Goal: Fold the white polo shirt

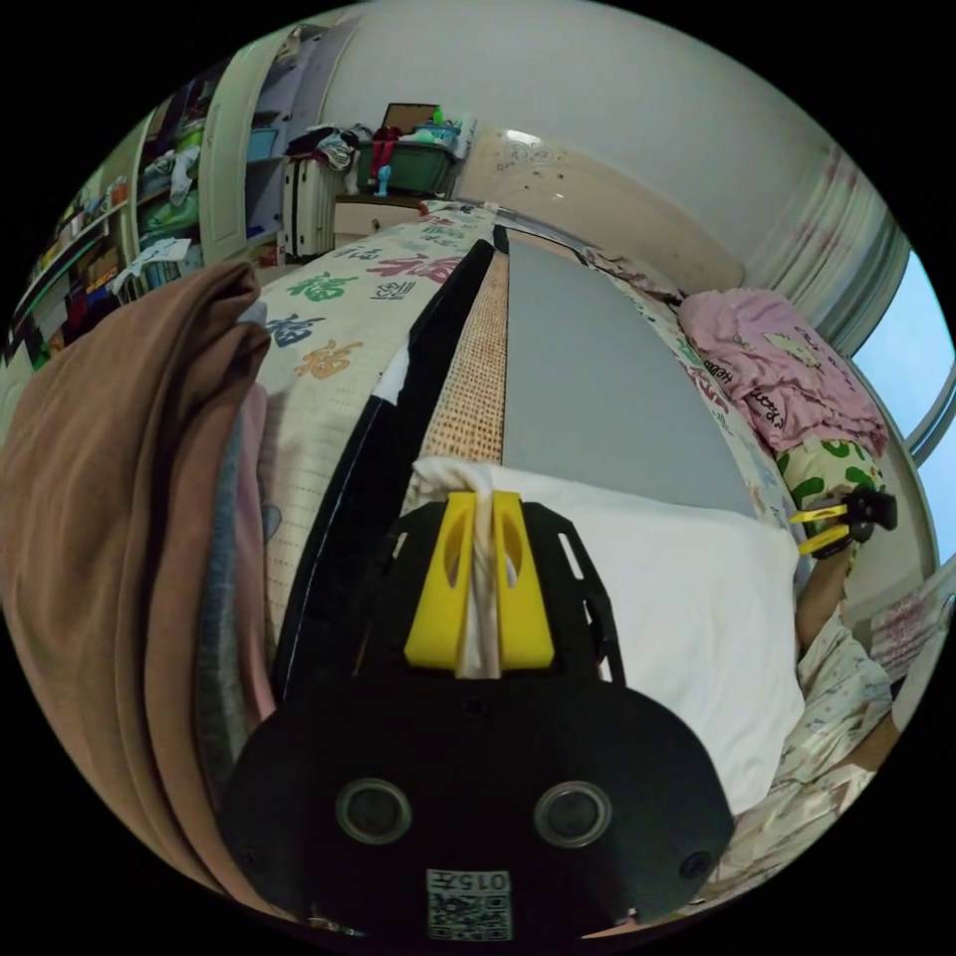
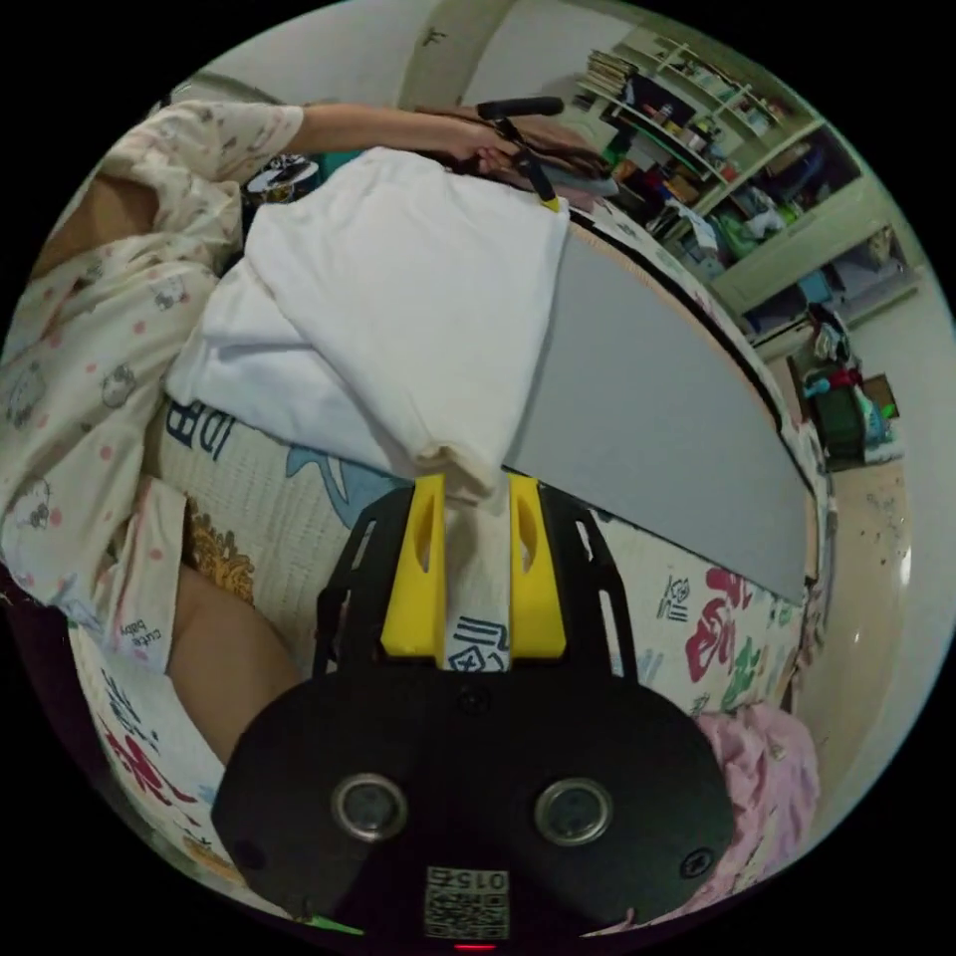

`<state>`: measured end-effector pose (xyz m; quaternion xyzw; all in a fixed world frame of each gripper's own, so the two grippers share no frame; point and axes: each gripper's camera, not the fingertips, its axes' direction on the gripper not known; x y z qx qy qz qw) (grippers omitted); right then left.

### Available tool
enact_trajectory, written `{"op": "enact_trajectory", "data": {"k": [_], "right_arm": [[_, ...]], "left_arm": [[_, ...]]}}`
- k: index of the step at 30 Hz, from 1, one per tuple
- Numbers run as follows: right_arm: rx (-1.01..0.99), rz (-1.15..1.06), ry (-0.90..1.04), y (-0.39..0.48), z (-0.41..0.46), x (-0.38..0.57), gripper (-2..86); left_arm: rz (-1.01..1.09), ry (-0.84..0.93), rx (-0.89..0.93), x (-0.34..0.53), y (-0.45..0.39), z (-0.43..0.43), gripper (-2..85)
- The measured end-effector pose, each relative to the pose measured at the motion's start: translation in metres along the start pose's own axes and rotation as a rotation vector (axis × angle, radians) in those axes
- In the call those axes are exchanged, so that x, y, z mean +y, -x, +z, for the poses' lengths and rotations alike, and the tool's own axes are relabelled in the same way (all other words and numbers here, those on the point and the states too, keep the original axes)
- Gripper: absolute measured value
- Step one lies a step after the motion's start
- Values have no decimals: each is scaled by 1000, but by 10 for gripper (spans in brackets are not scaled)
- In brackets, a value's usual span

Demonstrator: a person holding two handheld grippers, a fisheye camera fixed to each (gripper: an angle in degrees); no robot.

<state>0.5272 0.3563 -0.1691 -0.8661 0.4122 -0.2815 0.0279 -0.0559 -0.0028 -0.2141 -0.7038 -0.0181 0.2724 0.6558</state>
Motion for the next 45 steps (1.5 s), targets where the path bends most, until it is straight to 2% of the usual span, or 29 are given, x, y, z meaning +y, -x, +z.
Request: {"op": "enact_trajectory", "data": {"k": [5,11,13,15,17,19,21,22,24,27,28,30,32,34,36,38,43,45], "right_arm": [[47,-3,28,-13,17,-10,7],[36,212,-196,-53,-18,22,-9],[73,269,-187,-62,-13,28,-9],[142,394,-100,-84,7,29,-10],[120,447,-52,-100,28,32,-10],[71,479,-49,-111,44,37,-10],[148,590,-19,-119,46,55,-10],[174,612,-38,-118,41,60,-10],[220,639,-221,-105,1,73,-9],[238,477,-467,-71,-50,49,-3],[257,441,-496,-64,-57,38,-3],[325,314,-614,-35,-71,-13,7],[310,205,-685,-10,-66,-54,26],[215,36,-647,16,-53,-93,58],[21,-213,-499,51,-35,-137,82],[-78,-321,-431,72,-24,-156,86],[12,-420,-312,106,-1,-173,98],[-20,-409,-279,101,1,-177,100]], "left_arm": [[-7,-87,58,4,-5,-18,11],[-21,-137,59,5,-15,-22,11],[-42,-156,59,1,-19,-11,11],[-69,-178,44,-2,-23,1,12],[-72,-174,37,-6,-29,21,13],[-42,-106,-35,-8,-43,55,17],[-23,-67,-112,-4,-52,70,21],[-5,-76,-137,4,-58,67,23],[40,-109,-160,24,-66,49,22],[141,-171,-187,83,-88,3,21],[160,-225,-174,120,-96,-18,23],[157,-318,-121,184,-106,-45,27],[120,-401,-58,250,-114,-60,34],[53,-463,3,325,-121,-61,50],[-15,-477,26,363,-123,-52,62],[-71,-460,20,383,-126,-39,79],[-91,-359,73,386,-132,1,86],[-106,-332,75,384,-130,11,85]]}}
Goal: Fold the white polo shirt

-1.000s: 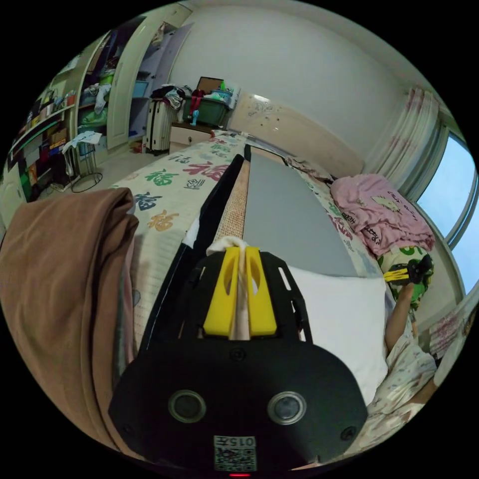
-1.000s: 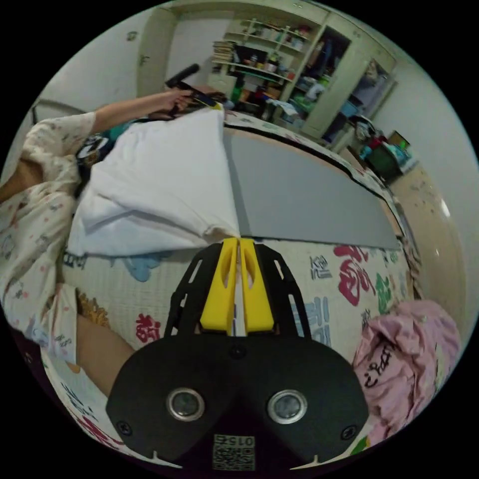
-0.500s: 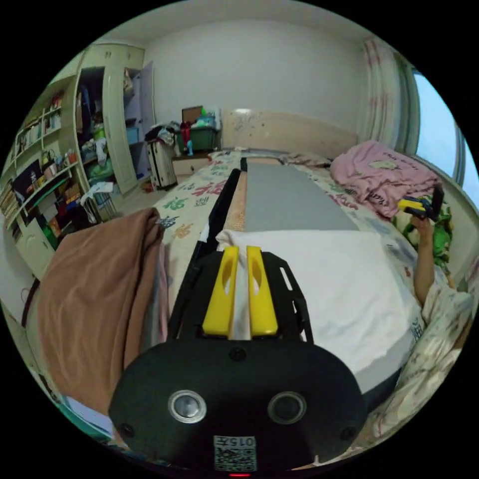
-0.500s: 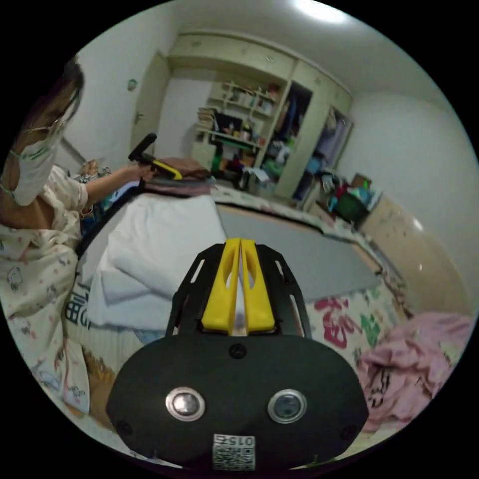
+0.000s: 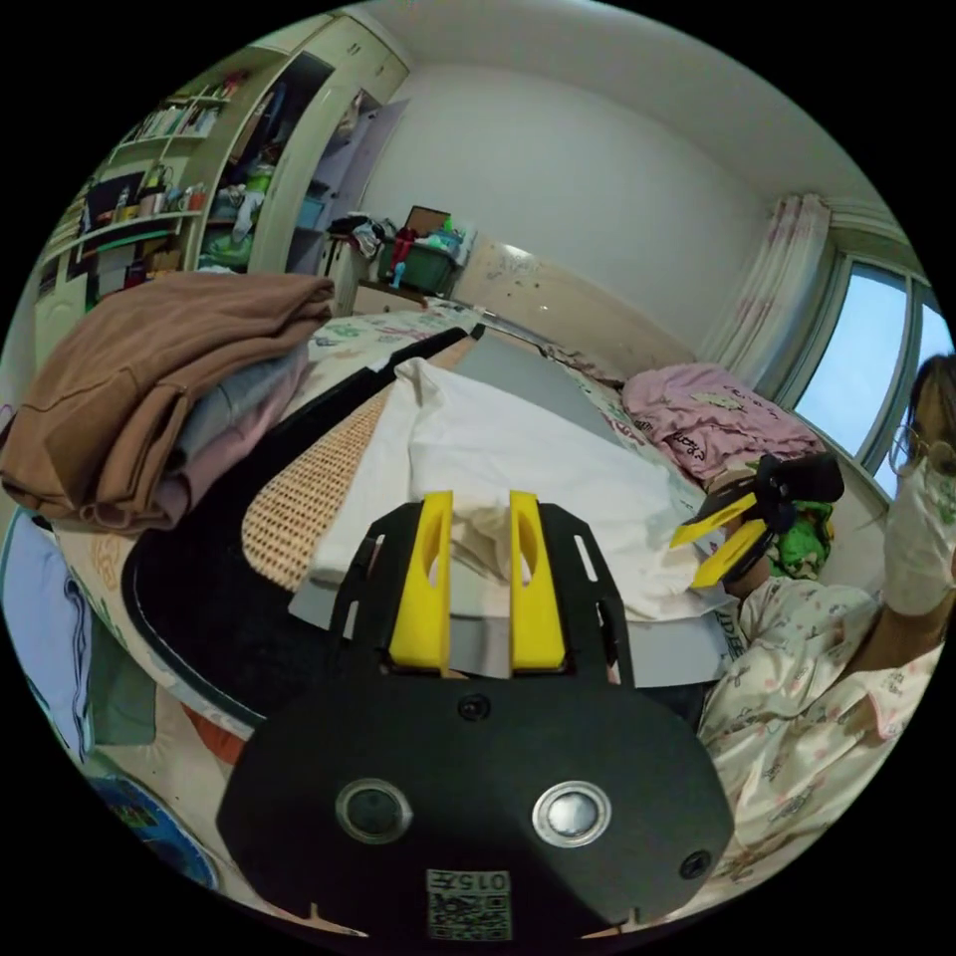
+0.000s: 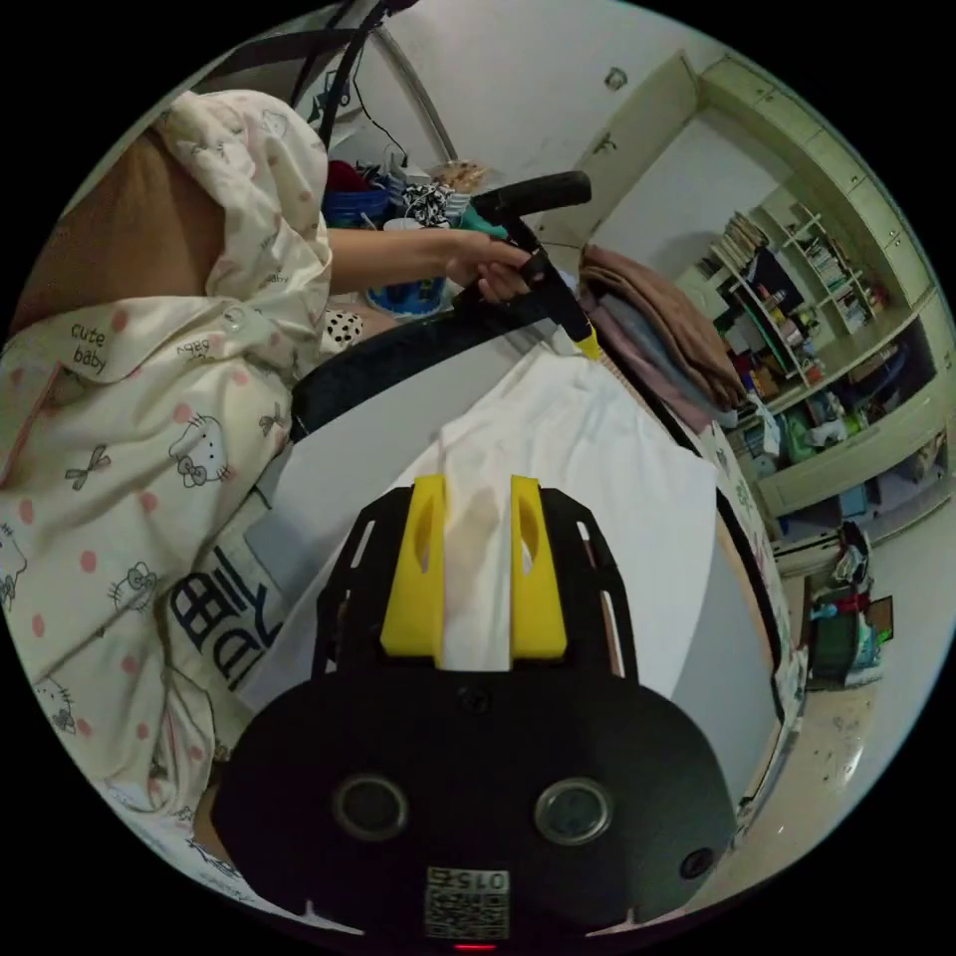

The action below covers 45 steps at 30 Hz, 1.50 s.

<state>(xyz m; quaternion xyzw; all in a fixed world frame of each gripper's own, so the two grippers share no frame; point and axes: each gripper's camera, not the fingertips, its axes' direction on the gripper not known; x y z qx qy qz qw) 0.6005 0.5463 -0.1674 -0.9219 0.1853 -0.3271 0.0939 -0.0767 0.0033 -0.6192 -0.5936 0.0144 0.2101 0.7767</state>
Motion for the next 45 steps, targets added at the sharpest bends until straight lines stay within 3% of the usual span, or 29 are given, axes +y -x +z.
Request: {"op": "enact_trajectory", "data": {"k": [3,6,9,12,14,18,22,29,31,33,36,41,45], "right_arm": [[-133,-67,63,1,4,-2,95],[-116,-83,74,3,2,-11,87],[-70,-59,57,-2,-6,-18,49],[-73,-87,24,-2,-21,-21,27],[-49,-104,-19,-1,-37,-22,21],[-103,-90,-68,-14,-60,-29,13],[-185,-90,57,-23,-37,-51,20],[-177,-76,-145,-45,-107,-73,57],[-97,6,-243,-61,-131,-76,53],[71,226,-317,-97,-151,-86,24],[168,486,-242,-169,-152,-117,25],[100,731,-94,-305,-118,-174,100],[31,902,-14,-393,-66,-220,124]], "left_arm": [[-28,33,-37,8,0,6,93],[-45,-37,-77,22,-2,-7,106],[-38,33,20,17,5,17,101],[-92,118,108,16,18,43,35],[-72,63,108,24,11,32,11],[4,60,34,46,-20,16,1],[57,132,-98,68,-45,42,9],[-10,0,-188,103,-52,4,47],[-24,-71,-273,119,-49,-19,74],[-40,-83,-271,126,-44,-27,88],[-66,-63,-221,132,-32,-20,100],[-83,-39,-165,140,-22,1,98],[-49,-64,-231,154,-30,-1,68]]}}
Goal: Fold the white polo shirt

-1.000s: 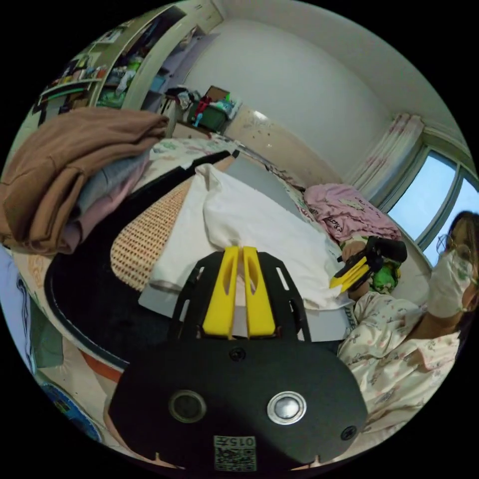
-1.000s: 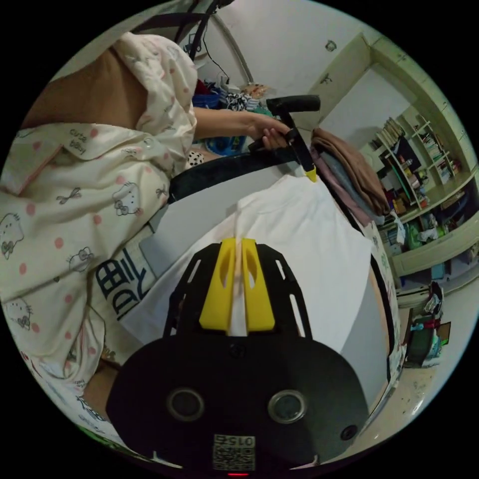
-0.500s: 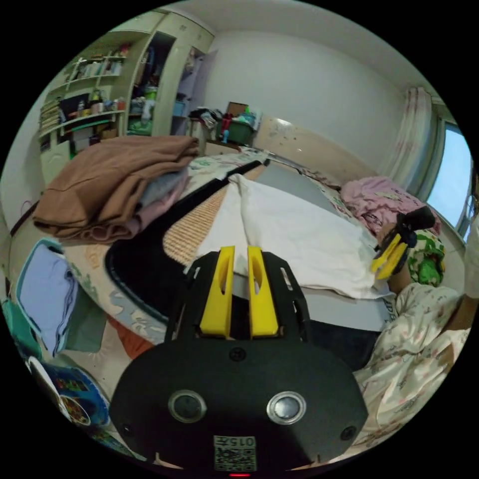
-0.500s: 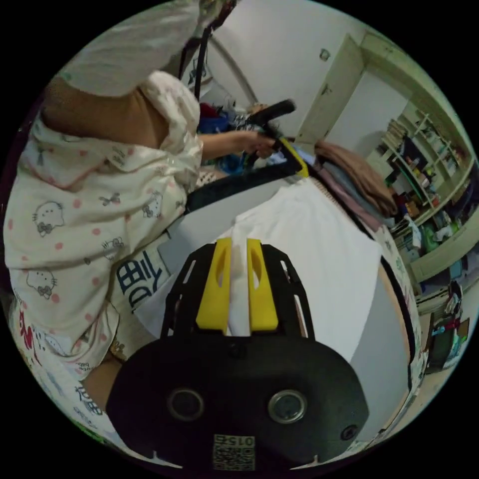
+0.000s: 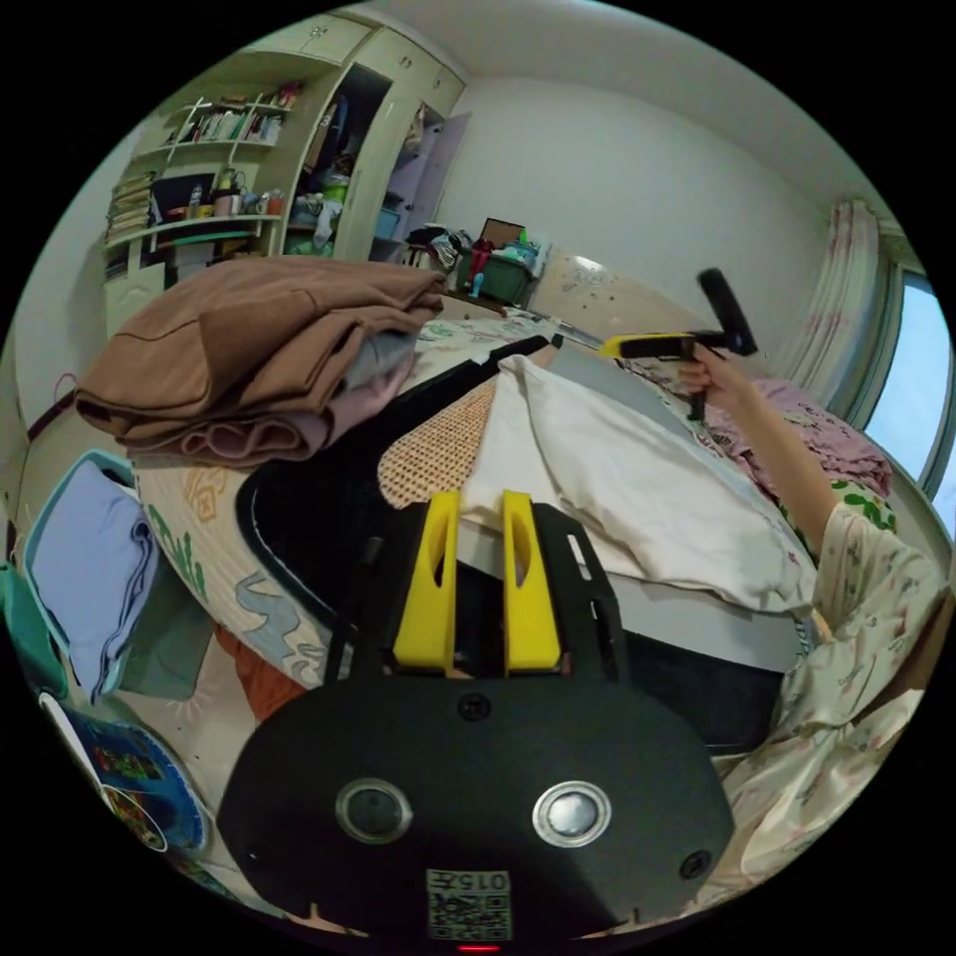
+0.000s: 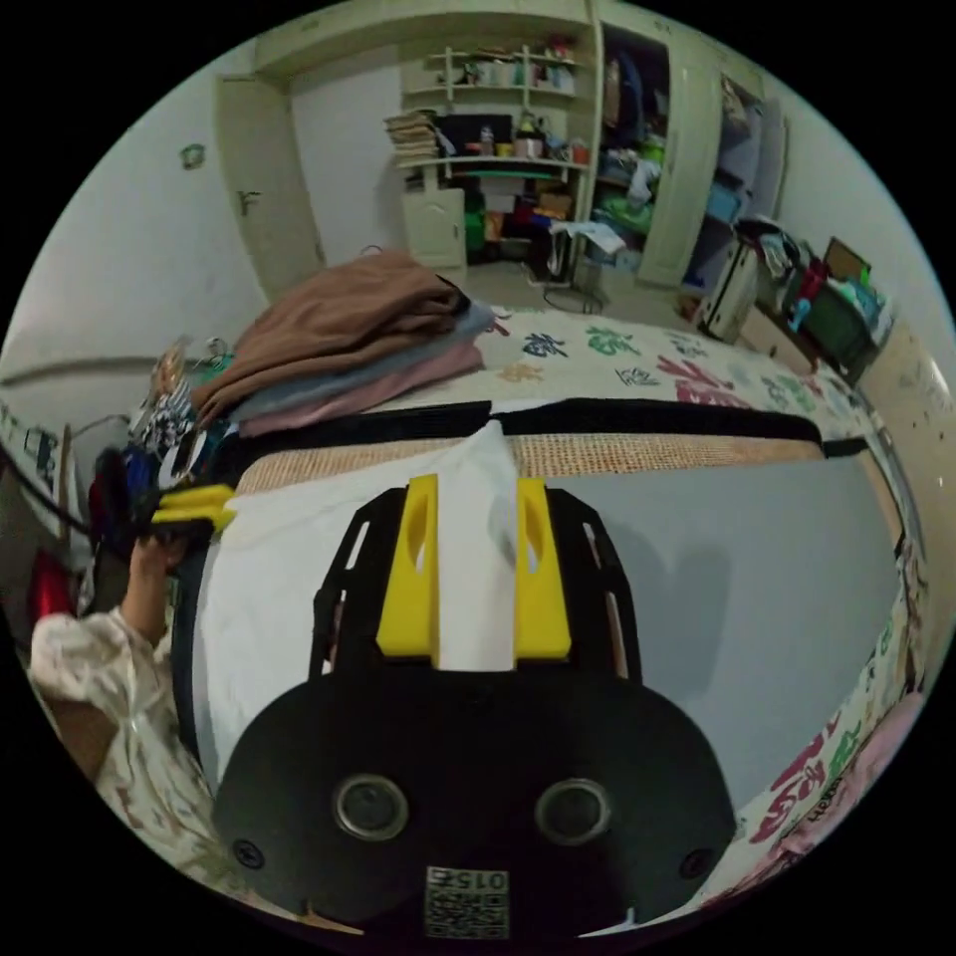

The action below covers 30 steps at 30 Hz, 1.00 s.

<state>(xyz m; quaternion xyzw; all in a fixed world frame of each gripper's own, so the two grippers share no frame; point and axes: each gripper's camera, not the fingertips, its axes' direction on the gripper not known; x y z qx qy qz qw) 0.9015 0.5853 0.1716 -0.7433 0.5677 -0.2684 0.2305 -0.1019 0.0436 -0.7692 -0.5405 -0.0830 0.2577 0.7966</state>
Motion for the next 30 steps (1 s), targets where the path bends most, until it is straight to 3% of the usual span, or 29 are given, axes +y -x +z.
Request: {"op": "enact_trajectory", "data": {"k": [6,11,15,20,24,30], "right_arm": [[-29,126,215,-2,67,-75,132],[26,124,201,11,54,-85,68],[17,98,83,22,9,-83,50],[-112,94,-168,24,-96,-66,49],[-129,-2,-311,25,-208,8,47],[-69,72,-438,-1,-316,201,44]], "left_arm": [[17,-16,35,11,7,-13,32],[20,-42,64,11,18,-29,16],[-30,-144,102,1,38,-66,11],[-6,-281,14,-24,24,-134,9],[216,-388,133,-50,-31,-205,8],[663,-292,447,-76,-165,-222,9]]}}
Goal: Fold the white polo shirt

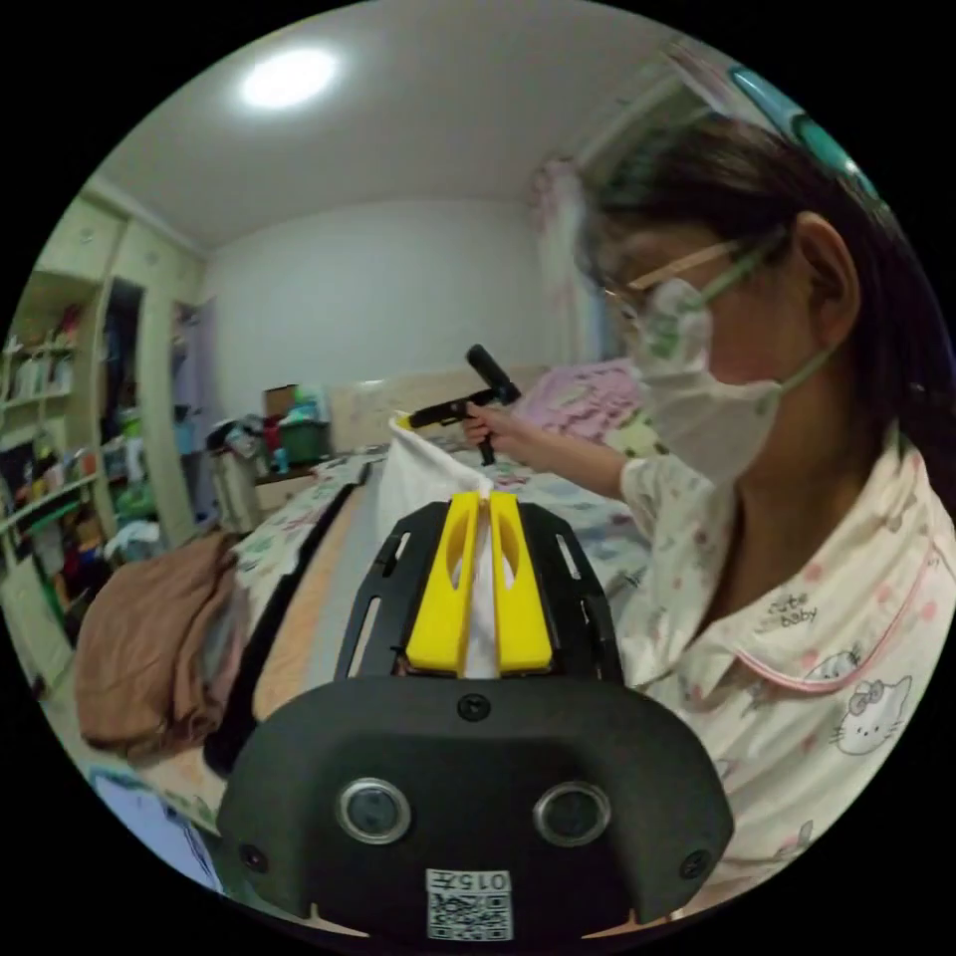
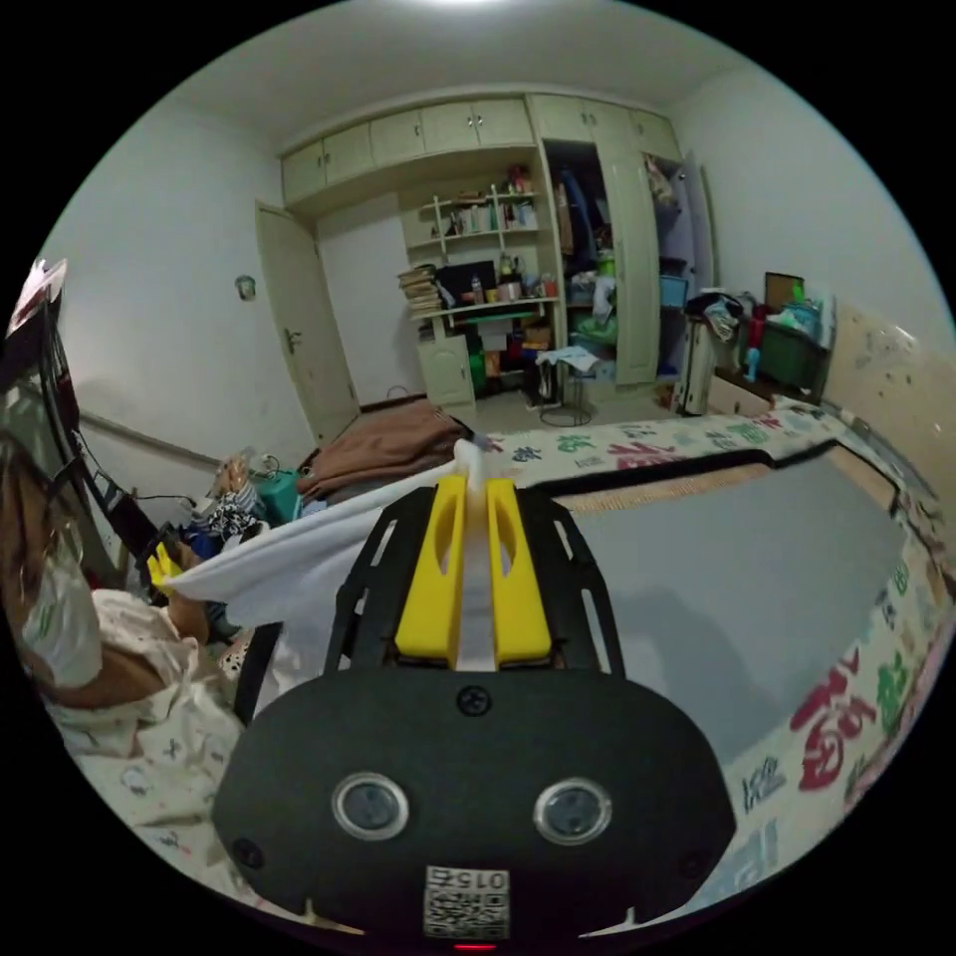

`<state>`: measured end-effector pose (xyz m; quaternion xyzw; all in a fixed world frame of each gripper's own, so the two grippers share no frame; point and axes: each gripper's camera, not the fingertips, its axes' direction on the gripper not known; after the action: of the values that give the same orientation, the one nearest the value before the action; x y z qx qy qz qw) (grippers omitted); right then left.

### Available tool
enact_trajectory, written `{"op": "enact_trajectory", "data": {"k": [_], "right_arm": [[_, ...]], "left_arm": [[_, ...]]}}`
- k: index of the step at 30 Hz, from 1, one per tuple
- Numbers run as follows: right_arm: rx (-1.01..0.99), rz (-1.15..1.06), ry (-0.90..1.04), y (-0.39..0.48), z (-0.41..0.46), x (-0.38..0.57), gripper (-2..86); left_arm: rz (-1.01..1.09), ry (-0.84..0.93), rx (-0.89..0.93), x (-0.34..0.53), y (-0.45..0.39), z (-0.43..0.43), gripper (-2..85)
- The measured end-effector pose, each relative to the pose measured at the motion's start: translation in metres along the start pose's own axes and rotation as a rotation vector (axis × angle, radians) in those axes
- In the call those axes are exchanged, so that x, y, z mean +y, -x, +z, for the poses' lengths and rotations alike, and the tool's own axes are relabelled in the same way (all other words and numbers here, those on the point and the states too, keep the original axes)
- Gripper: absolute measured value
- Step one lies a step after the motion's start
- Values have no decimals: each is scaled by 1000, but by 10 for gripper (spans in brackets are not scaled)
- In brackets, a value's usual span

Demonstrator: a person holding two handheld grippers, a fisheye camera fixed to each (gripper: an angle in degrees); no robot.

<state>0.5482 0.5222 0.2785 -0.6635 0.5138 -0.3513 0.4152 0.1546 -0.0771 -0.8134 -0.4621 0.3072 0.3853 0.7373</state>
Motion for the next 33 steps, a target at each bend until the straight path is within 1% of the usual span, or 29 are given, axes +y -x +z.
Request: {"op": "enact_trajectory", "data": {"k": [1,2,4,5,6,7,9,11,14,18,22,24,27,28,30,32,33], "right_arm": [[19,11,7,-4,-10,16,43],[56,26,36,-13,-25,47,43],[108,73,86,-30,-35,92,42],[111,102,147,-42,-32,120,41],[119,128,178,-53,-29,147,40],[120,131,187,-58,-27,157,39],[65,157,248,-75,-23,169,37],[72,122,229,-72,-35,171,37],[161,29,264,-58,-47,176,39],[234,-13,340,-55,-50,189,64],[273,-5,325,-54,-69,194,88],[329,-20,297,-48,-84,197,95],[341,-1,267,-56,-103,207,85],[342,24,256,-61,-107,210,78],[372,162,182,-86,-129,222,38],[333,185,131,-90,-141,227,33],[282,154,95,-83,-144,226,34]], "left_arm": [[35,33,95,-13,-11,24,9],[49,56,145,-18,-16,38,9],[90,184,275,-32,-33,99,9],[99,227,297,-35,-37,114,9],[126,311,336,-38,-46,141,9],[143,372,353,-41,-53,161,9],[156,436,354,-47,-60,179,9],[150,435,361,-60,-60,180,8],[129,413,381,-86,-57,175,8],[181,496,342,-104,-70,185,9],[226,525,306,-124,-71,178,9],[226,527,308,-133,-66,173,9],[225,528,312,-146,-58,166,9],[226,526,314,-151,-55,162,10],[226,517,322,-158,-50,156,10],[227,510,328,-165,-44,151,10],[229,512,332,-169,-41,149,10]]}}
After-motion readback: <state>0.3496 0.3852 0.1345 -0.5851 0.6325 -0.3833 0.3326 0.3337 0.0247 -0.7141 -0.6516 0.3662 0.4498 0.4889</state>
